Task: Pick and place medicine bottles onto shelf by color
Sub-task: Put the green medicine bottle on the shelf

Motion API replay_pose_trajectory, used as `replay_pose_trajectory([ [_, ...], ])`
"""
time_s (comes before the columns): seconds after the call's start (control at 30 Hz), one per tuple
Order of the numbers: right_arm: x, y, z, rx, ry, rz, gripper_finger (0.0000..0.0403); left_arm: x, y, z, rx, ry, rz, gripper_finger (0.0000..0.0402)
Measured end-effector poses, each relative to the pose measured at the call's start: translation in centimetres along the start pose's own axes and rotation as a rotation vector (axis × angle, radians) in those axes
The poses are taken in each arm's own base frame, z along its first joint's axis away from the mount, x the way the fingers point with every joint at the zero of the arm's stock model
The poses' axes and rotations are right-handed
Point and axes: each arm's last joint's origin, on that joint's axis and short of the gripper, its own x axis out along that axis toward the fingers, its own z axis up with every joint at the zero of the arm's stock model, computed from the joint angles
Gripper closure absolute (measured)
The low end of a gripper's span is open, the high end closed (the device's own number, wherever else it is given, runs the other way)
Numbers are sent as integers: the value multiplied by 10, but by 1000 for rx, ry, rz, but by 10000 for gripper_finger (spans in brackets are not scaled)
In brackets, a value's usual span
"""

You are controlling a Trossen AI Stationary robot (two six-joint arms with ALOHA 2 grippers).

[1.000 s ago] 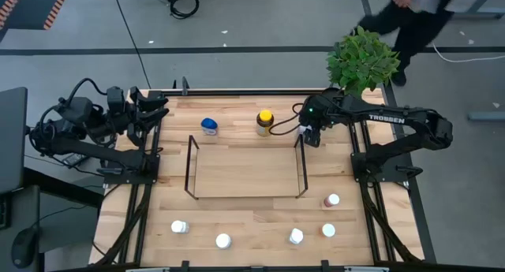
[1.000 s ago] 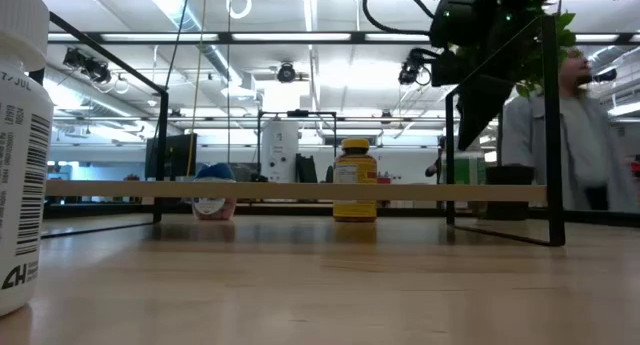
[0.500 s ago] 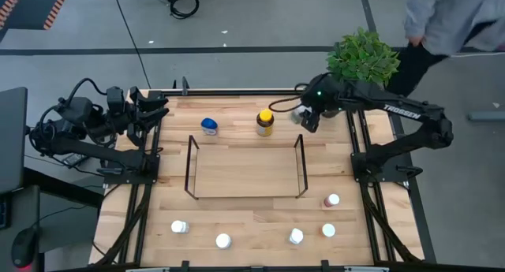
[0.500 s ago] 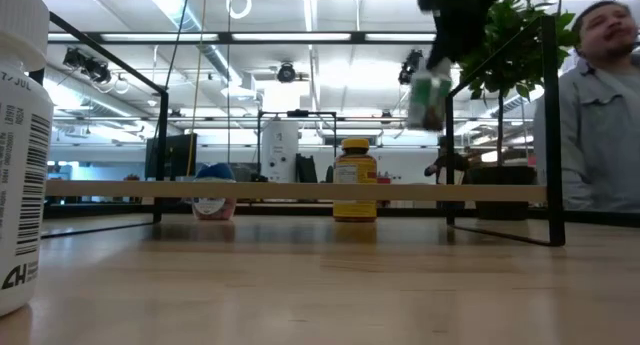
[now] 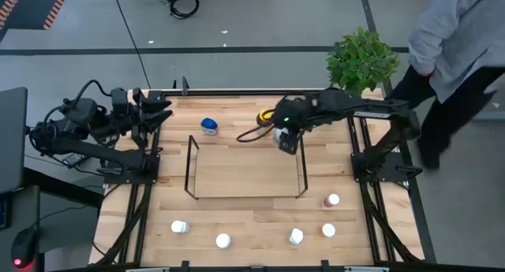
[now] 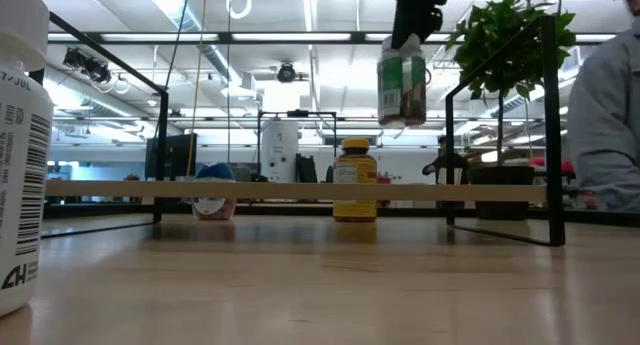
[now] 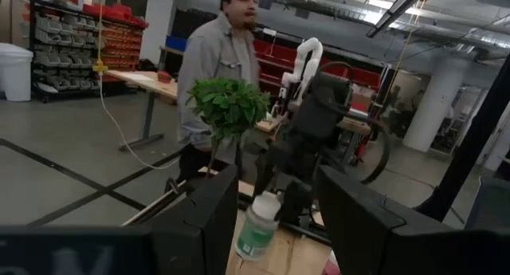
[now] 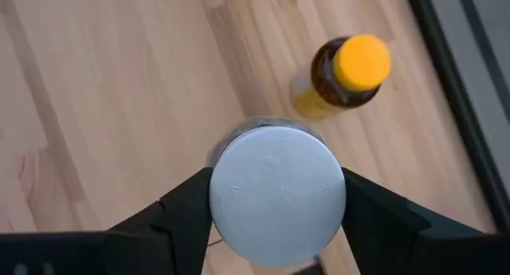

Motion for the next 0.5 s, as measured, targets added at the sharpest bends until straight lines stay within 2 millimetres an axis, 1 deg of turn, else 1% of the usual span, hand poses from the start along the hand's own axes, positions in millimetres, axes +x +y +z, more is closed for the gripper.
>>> replay_pose_trajectory([
  [0.13,14,15,1,-7,16,8,162,0,0,-2,2,15,4,227],
  [0.3,31,31,-6,-5,26,30,162,0,1,-3,-16,30,8,226],
  [0.4,40,35,-13,-3,57,20,162,0,1,-4,-12,42,11,224],
  [0.5,48,37,-15,14,46,19,162,0,1,-5,-9,51,13,225],
])
